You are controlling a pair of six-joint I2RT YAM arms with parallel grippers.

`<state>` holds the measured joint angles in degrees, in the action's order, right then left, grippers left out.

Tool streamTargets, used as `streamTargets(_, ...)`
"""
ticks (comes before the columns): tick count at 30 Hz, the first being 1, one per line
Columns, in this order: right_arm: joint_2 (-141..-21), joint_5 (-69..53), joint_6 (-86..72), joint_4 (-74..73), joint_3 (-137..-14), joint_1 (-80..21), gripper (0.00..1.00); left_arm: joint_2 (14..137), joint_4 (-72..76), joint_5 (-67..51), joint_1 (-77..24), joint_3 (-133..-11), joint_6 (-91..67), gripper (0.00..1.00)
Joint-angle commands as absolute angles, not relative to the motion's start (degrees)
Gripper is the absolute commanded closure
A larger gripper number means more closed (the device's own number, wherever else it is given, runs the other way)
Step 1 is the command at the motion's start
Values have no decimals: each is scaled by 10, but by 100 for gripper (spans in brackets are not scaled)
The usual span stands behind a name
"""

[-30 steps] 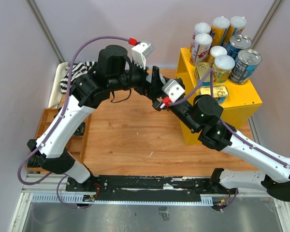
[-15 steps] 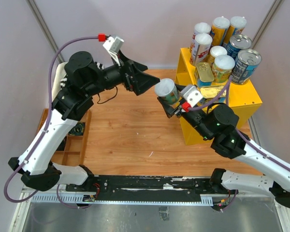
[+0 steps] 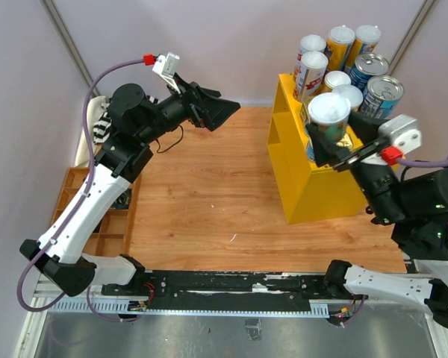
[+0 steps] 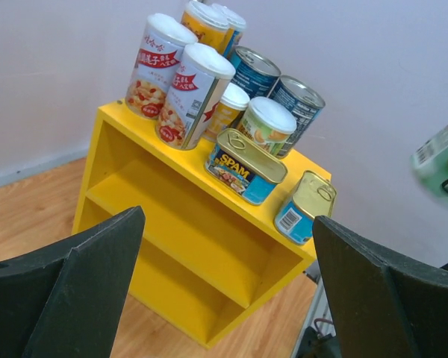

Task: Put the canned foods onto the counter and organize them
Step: Place the canned food on the counter.

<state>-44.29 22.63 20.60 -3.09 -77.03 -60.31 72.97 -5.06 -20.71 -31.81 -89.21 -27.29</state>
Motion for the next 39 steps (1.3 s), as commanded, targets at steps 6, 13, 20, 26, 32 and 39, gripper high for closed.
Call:
streamTargets(6, -408, 343, 205, -92, -891, -601, 99, 756, 39, -249, -307, -903, -299, 0)
streamTargets(13, -561, 393, 225, -233, -1095, -616, 99, 790, 74, -287, -305, -917, -321, 0)
streamTargets(20, -582, 421, 194, -283, -1149, -615, 99, 806, 119, -313, -305, -909, -343, 0)
streamTargets(26, -510, 459, 129, -286, -1035, -615, 99, 812, 136, -330, -305, -900, -350, 0)
streamTargets(32, -378, 508, 96, -245, -887, -615, 99, 809, 137, -327, -305, -890, -338, 0)
streamTargets(39, -282, 558, 126, -166, -777, -616, 99, 824, 167, -345, -305, -888, -354, 0)
